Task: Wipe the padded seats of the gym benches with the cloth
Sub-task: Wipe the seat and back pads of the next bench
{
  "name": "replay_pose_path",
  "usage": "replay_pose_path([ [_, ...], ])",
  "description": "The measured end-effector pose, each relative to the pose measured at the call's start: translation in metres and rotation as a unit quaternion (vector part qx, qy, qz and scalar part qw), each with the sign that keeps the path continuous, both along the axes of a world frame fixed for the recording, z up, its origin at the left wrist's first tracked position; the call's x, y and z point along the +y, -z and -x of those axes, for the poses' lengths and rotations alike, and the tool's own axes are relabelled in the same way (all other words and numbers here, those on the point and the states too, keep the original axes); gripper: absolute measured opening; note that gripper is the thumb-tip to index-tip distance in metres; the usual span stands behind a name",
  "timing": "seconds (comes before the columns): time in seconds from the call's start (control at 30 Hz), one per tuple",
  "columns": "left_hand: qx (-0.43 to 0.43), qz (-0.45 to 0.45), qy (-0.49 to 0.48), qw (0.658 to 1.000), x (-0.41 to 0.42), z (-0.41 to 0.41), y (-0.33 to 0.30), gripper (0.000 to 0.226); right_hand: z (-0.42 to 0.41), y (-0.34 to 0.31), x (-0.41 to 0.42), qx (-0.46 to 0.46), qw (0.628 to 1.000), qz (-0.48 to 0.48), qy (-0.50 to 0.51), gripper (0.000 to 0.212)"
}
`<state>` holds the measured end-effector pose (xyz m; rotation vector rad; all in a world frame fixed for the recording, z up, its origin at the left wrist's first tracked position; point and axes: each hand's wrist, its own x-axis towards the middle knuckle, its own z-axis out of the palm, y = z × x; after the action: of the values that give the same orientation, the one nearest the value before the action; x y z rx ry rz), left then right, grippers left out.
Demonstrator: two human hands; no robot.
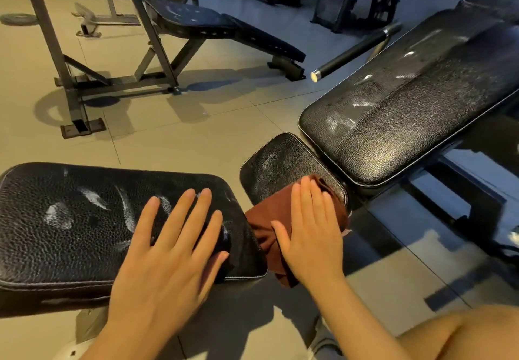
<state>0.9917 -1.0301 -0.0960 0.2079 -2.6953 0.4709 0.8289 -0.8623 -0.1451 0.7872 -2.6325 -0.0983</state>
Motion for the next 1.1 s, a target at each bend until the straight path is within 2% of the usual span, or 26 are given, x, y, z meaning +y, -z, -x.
replay_pose_path([
  [0.17, -0.002, -0.014, -0.004, 1.0, 0.0, 0.001, 0.0, 0.059, -0.022, 0.005, 0.02, -0.029, 0.999, 0.008, -0.011, 0.075],
  [0.33, 0.002, -0.006, -0.013, 1.0, 0.0, 0.003, 0.003, 0.057, 0.019, -0.011, -0.017, -0.01, 1.0, 0.002, -0.015, 0.079],
  [0.43, 0.015, 0.015, -0.009, 1.0, -0.001, 0.003, 0.007, 0.053, 0.05, -0.029, -0.047, -0.038, 0.995, -0.084, -0.026, 0.082],
  [0.53, 0.034, 0.034, -0.009, 0.999, -0.003, 0.004, 0.009, 0.05, 0.074, -0.036, -0.076, -0.023, 0.986, -0.164, -0.033, 0.083],
  [0.67, 0.043, 0.043, -0.005, 0.998, -0.004, 0.004, 0.01, 0.049, 0.071, -0.035, -0.08, -0.012, 0.978, -0.201, -0.047, 0.087],
  [0.87, 0.052, 0.037, -0.008, 0.998, -0.003, 0.005, 0.009, 0.048, 0.038, -0.021, -0.038, -0.014, 0.992, -0.113, -0.047, 0.08],
  [1.1, 0.044, 0.024, -0.018, 0.999, -0.001, 0.006, 0.005, 0.048, 0.023, -0.035, -0.023, -0.056, 0.983, -0.176, -0.02, 0.087],
])
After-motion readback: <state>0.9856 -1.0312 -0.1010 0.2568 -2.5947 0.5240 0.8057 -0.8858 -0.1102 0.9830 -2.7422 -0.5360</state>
